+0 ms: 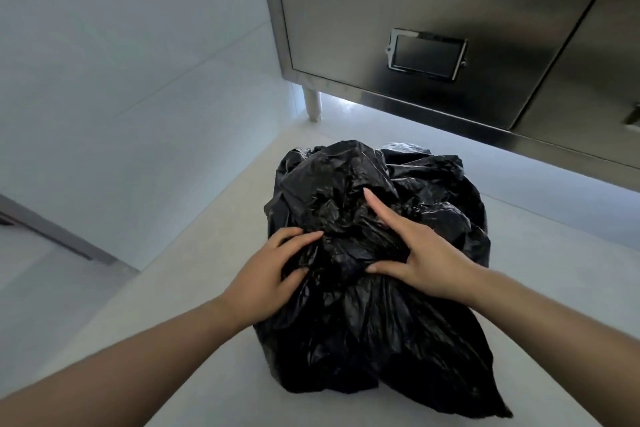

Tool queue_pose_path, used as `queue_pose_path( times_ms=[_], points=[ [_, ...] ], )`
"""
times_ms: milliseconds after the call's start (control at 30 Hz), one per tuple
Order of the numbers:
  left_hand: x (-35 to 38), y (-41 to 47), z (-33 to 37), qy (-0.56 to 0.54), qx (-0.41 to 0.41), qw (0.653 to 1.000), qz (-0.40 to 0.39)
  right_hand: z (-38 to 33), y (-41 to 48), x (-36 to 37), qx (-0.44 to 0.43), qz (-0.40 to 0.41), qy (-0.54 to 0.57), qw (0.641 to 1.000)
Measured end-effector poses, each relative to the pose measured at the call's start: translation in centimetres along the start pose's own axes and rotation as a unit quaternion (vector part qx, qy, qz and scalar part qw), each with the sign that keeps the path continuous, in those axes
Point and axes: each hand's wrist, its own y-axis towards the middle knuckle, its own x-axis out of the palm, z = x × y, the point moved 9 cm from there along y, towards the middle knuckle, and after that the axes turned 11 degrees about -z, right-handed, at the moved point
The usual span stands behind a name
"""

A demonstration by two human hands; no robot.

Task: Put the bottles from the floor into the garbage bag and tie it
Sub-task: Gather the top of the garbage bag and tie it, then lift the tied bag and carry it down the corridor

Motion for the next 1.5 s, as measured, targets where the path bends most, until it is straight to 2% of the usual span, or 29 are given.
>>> queue_pose_path(
  times_ms=[133,200,367,500,667,767,1033,1167,1267,1500],
  points=[
    [-0.4,0.1,0.7,-0.012,0.003,1.000,0.000,-2.1,-0.4,-0.6,-0.034,-0.020,-0.145,0.989],
    [-0.1,-0.1,0.8,-0.007,0.005,1.000,-0.012,-2.1,-0.6,0.0,-0.037,-0.044,-0.174,0.983],
    [-0.3,-0.1,0.8,-0.008,-0.001,1.000,-0.019,-1.5,-0.7,0.7,-0.028,-0.024,-0.103,0.994],
    [-1.8,-0.1,1.3,-0.046,-0.009,0.999,-0.020,-2.3,-0.8,-0.8,-0.028,0.035,-0.044,0.998],
    [-7.6,-0.2,5.2,-0.083,0.009,0.996,-0.009,-6.4,-1.4,-5.3,-0.009,0.060,-0.018,0.998],
    [-12.3,-1.3,8.2,-0.120,-0.022,0.992,0.023,-9.7,-2.7,-8.4,0.024,0.057,-0.014,0.998],
    [-25.0,-4.4,19.1,-0.250,-0.108,0.956,0.106,-22.3,-5.8,-14.1,0.055,0.035,0.004,0.998],
    [-30.6,-6.9,25.6,-0.263,-0.117,0.953,0.095,-31.1,-6.8,-19.5,0.056,0.070,-0.001,0.996],
    [-36.4,-8.6,29.8,-0.258,-0.134,0.950,0.115,-38.4,-7.3,-24.3,0.058,0.075,-0.017,0.995],
    [-49.2,-11.8,39.2,-0.273,-0.097,0.951,0.107,-52.8,-10.0,-34.0,0.079,0.076,0.028,0.994]
  ],
)
